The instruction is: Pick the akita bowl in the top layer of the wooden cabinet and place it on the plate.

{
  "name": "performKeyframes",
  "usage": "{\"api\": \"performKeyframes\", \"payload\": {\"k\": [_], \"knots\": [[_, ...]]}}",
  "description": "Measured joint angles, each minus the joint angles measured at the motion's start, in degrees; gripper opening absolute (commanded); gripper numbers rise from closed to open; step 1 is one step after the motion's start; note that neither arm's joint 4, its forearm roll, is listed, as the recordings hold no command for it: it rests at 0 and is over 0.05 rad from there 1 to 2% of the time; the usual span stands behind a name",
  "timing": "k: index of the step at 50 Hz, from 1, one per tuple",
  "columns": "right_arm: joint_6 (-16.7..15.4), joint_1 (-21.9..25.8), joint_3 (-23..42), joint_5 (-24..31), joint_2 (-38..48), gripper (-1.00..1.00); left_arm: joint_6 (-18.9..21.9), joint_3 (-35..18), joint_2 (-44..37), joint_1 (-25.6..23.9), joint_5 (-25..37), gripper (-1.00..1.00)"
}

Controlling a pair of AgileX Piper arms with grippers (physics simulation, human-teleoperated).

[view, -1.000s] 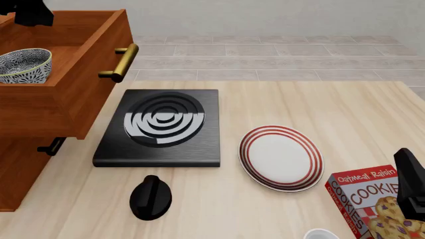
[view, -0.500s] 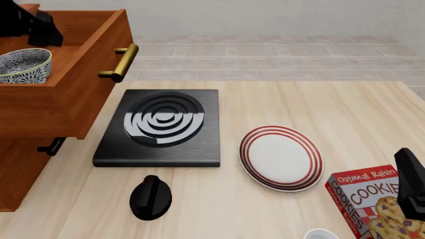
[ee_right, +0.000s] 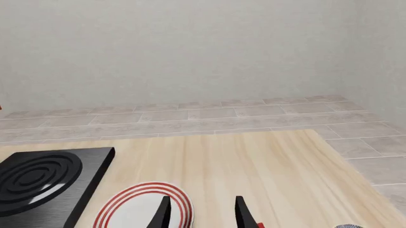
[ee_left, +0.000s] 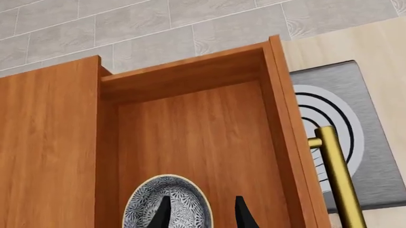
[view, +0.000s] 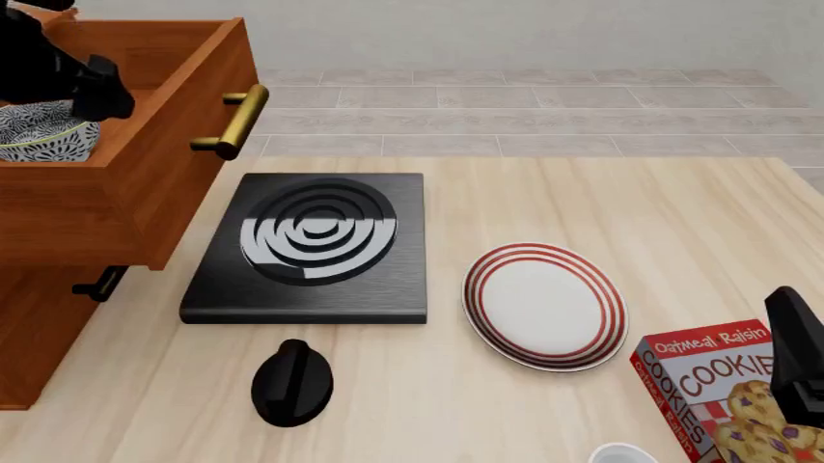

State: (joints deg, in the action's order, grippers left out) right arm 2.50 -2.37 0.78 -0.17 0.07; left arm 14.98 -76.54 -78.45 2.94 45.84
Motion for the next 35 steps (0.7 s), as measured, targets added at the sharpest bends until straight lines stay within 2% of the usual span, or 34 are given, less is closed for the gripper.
{"api": "performKeyframes", "payload": {"k": [35], "knots": [[0.0, -0.1, 0.0, 0.0, 0.0, 1.0, 0.1, 4.6, -0.1, 0.2, -2.7, 1.0]]}}
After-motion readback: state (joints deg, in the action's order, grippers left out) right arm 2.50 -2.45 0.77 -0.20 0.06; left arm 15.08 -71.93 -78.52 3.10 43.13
